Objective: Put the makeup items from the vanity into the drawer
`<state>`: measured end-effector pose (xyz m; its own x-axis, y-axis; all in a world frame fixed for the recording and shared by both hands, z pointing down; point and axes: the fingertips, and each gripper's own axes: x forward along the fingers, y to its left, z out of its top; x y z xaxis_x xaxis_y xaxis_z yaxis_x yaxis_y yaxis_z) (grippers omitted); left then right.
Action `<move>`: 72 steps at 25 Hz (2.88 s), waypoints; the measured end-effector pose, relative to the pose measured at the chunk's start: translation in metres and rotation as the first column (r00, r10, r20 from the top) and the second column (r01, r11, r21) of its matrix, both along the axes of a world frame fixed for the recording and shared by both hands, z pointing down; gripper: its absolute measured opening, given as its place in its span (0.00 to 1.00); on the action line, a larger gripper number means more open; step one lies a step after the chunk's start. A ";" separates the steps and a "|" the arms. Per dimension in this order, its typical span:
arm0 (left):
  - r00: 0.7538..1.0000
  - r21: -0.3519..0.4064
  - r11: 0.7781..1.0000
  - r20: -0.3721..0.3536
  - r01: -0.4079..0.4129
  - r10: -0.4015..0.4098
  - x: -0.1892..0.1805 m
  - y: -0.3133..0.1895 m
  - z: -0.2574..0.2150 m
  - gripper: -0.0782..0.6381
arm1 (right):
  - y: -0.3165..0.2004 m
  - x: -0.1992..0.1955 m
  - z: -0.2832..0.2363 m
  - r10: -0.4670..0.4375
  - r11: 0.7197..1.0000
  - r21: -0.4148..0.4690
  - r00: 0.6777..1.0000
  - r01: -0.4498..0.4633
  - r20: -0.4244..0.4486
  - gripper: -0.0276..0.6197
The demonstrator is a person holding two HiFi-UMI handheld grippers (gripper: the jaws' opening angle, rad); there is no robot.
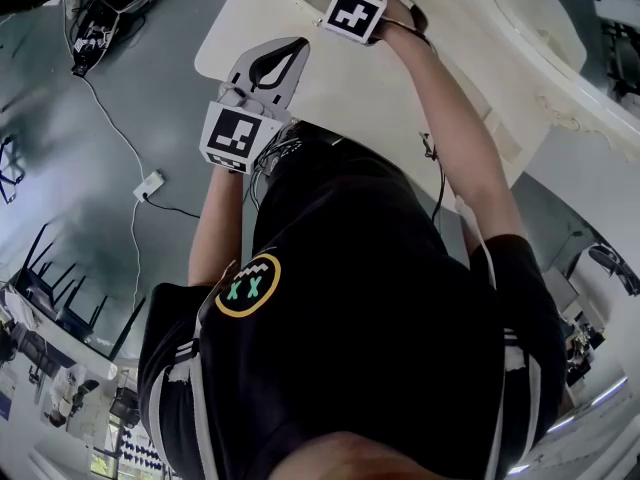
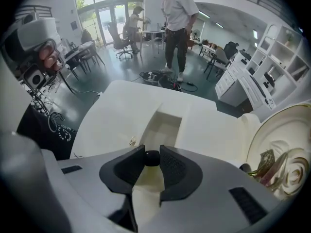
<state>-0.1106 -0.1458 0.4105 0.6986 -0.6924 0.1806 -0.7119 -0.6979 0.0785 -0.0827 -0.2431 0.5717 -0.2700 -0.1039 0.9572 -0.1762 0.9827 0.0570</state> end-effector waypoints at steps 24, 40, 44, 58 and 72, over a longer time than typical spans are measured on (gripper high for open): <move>1.000 -0.017 1.000 0.009 -0.007 0.007 0.004 -0.002 0.003 0.14 | 0.002 0.001 -0.002 0.009 1.000 0.020 0.999 -0.010 0.047 0.25; 1.000 -0.009 1.000 0.008 -0.017 0.017 0.015 -0.006 0.000 0.14 | 0.001 0.001 -0.045 0.014 0.996 0.080 0.992 -0.024 0.124 0.32; 0.999 0.002 0.999 0.023 -0.042 0.042 0.022 -0.006 -0.005 0.14 | 0.007 0.006 -0.074 0.026 0.993 0.107 0.984 -0.046 0.178 0.32; 0.962 0.072 0.961 0.066 -0.268 0.264 0.108 0.002 -0.038 0.14 | 0.063 0.127 -0.229 0.163 0.839 0.331 0.781 -0.431 0.604 0.31; 0.842 0.179 0.824 0.077 -0.538 0.533 0.247 0.053 -0.076 0.14 | 0.161 0.277 -0.269 0.198 0.523 0.343 0.503 -0.780 0.842 0.25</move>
